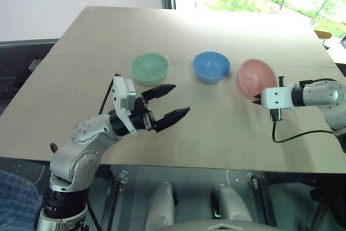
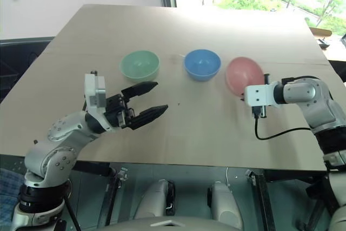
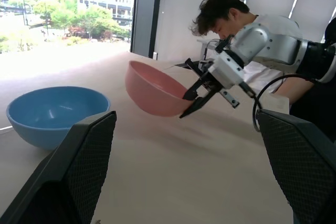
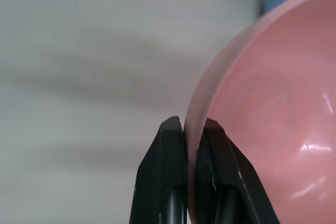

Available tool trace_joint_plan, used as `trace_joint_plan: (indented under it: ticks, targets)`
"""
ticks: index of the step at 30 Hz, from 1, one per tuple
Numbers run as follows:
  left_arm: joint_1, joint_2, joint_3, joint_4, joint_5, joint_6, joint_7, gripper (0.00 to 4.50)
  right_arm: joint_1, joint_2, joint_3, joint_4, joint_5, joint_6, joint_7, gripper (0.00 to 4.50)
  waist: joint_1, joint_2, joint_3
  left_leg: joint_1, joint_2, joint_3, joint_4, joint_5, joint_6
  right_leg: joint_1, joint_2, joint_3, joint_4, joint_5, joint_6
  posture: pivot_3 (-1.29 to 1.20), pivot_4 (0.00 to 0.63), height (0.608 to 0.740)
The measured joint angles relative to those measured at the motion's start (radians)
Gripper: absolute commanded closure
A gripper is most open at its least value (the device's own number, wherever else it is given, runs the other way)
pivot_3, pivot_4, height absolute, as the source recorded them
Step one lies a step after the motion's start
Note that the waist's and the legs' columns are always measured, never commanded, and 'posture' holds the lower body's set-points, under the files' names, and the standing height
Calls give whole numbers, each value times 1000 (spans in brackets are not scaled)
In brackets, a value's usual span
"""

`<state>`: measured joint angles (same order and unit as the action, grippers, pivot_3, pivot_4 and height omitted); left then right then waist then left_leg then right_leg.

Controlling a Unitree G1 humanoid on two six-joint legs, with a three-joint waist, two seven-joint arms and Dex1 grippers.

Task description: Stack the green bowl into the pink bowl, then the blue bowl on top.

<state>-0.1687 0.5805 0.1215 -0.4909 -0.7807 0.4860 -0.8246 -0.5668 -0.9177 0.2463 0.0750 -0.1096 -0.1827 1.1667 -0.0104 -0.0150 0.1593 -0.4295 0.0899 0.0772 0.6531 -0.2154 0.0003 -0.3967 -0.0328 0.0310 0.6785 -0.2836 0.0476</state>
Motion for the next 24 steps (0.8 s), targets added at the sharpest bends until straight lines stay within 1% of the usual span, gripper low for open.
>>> trace_joint_plan:
  ticks: [1, 3, 7, 9, 12, 15, 18, 21, 22, 23, 24]
  targets:
    - [-7, 3, -5, 6, 6, 0, -7, 0, 12, -2, -1, -100, 21, 64, 19, 4394, 0, 0, 0, 0, 0, 0, 0, 0, 0, 0, 0, 0, 0, 0, 0, 0, 150, 740]
    - [-18, 6, -7, 16, 13, 0, -13, 0, 21, 4, 2, -237, 44, 154, 34, 4394, 0, 0, 0, 0, 0, 0, 0, 0, 0, 0, 0, 0, 0, 0, 0, 0, 150, 740]
    - [-48, 8, -16, 33, 27, 0, -30, 0, 21, 60, 45, -435, 53, 312, 37, 4394, 0, 0, 0, 0, 0, -1, 0, 0, 0, 0, 0, -1, 0, 0, 0, 0, 150, 740]
    - [-56, 9, -16, 40, 32, 0, -35, 0, 20, 102, 89, -493, 35, 382, 29, 4394, 0, 0, 0, 0, 0, -1, 0, 0, 0, 0, 0, -1, 0, 0, 0, 0, 150, 740]
    - [-62, 10, -18, 44, 35, 0, -48, 0, 20, 137, 152, -533, -5, 425, 21, 4394, 0, 0, 0, -1, 0, -1, 0, 0, 0, 0, 0, -1, 0, 0, 0, 0, 150, 740]
    - [-62, 10, -26, 55, 44, 0, -53, 0, 23, 149, 205, -536, -67, 442, 4, 4394, 4, -1, 0, -1, 0, -1, 1, 0, 0, 0, 0, -1, 0, 0, 0, 0, 150, 740]
    - [-64, 10, -33, 55, 49, 0, -54, 0, 33, 149, 227, -535, -103, 441, 1, 4394, 3, -1, 0, -1, 0, -1, 0, 0, 0, 0, 0, -1, 0, 0, 0, 0, 150, 740]
    - [-64, 10, -35, 55, 50, 0, -54, 0, 36, 165, 247, -531, -139, 441, -12, 3478, 1, -1, 0, -1, 0, -1, 0, 0, 0, 0, 0, -1, 0, 0, 0, 0, 150, 740]
    - [-63, 10, -35, 55, 51, 0, -55, 0, 35, 171, 248, -531, -144, 441, -16, 3126, 0, -1, 0, -1, 0, -1, 0, 0, 0, 0, 0, -1, 0, 0, 0, 0, 150, 740]
    - [-63, 10, -35, 55, 50, 0, -55, 0, 35, 178, 248, -530, -149, 442, -19, 2627, 0, -1, 0, -1, 0, -1, 0, 0, 0, 0, 0, -1, 0, 0, 0, 0, 150, 740]
    - [-63, 10, -35, 55, 50, 0, -55, 0, 35, 181, 248, -530, -153, 442, -20, 2301, 1, -1, 0, -1, 0, -1, 0, 0, 0, 0, 0, -1, 0, 0, 0, 0, 150, 740]
